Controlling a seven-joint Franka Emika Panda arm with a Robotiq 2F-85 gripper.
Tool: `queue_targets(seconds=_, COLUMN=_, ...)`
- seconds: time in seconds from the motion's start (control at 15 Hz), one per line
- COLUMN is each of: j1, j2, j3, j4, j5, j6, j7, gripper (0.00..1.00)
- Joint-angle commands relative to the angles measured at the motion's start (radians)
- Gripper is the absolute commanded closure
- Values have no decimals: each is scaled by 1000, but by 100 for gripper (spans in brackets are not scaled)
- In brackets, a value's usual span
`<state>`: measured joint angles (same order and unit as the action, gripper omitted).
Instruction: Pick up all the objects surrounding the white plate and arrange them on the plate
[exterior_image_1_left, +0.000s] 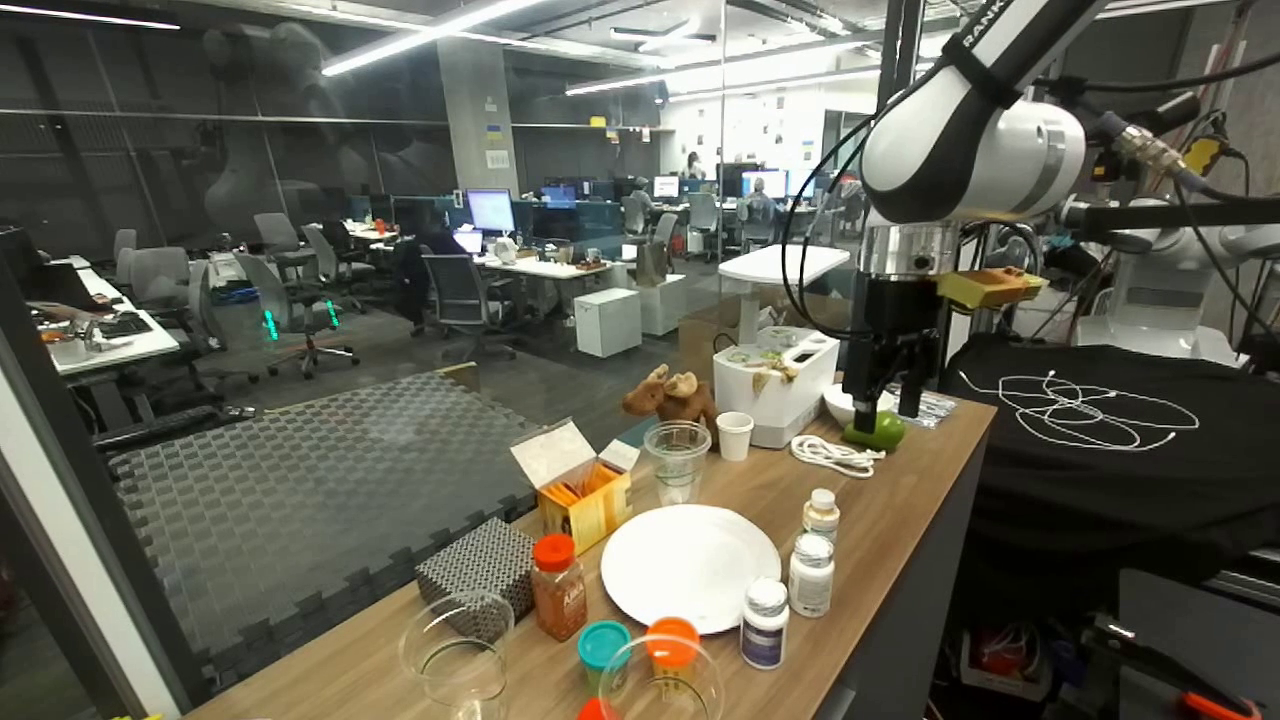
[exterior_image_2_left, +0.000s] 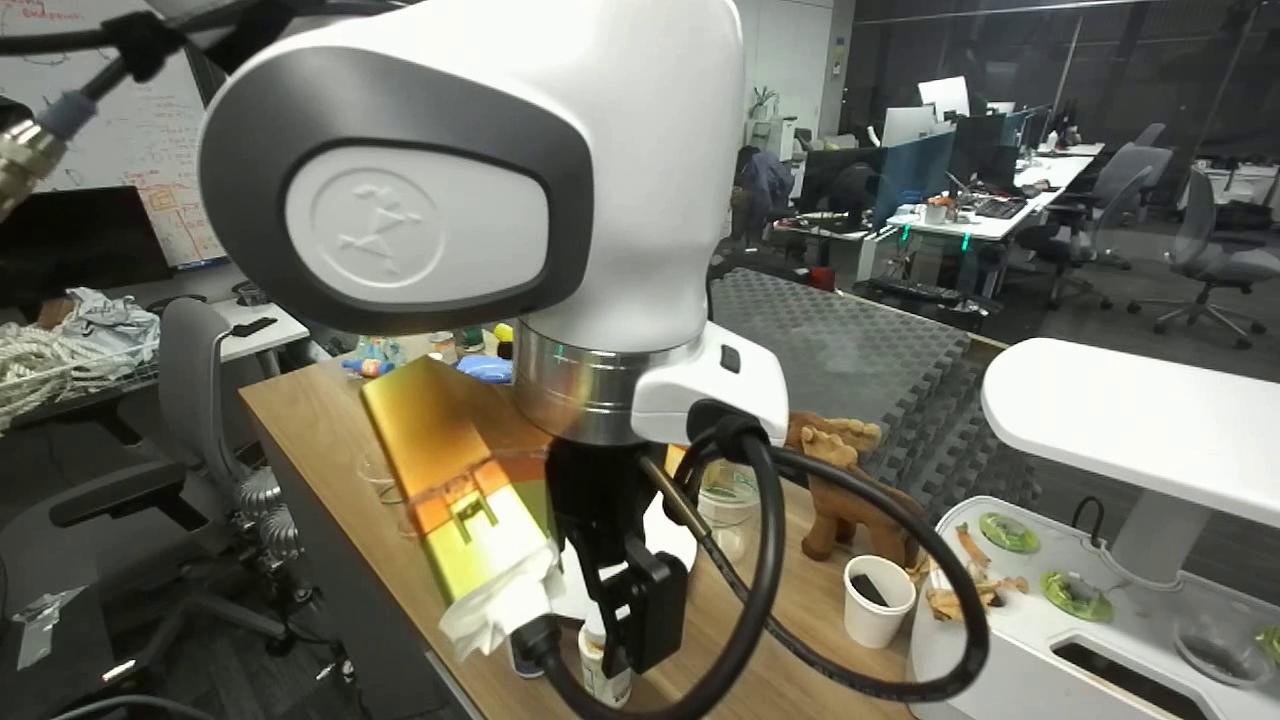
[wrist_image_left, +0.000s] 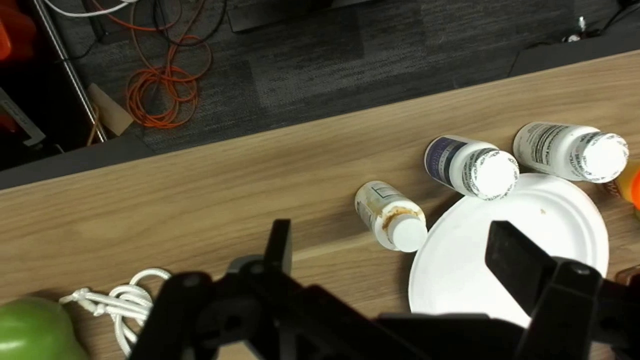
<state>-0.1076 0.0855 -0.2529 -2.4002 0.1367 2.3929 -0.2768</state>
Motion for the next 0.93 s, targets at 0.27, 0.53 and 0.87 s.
queue_targets(seconds=0.27, j1=-37, j2=-1, j3=33, j4=4, j5=-6, j6=-1, j7=4, gripper=0)
queue_targets(seconds=0.53, j1=-23, j2=25, j3=42, j4=17, j5=-60, j6=9, j7=97, gripper=0)
queue_targets(seconds=0.87, j1=31, j2=91, j3=95, j4=42, j5=-204, j6=47, j7=357, gripper=0)
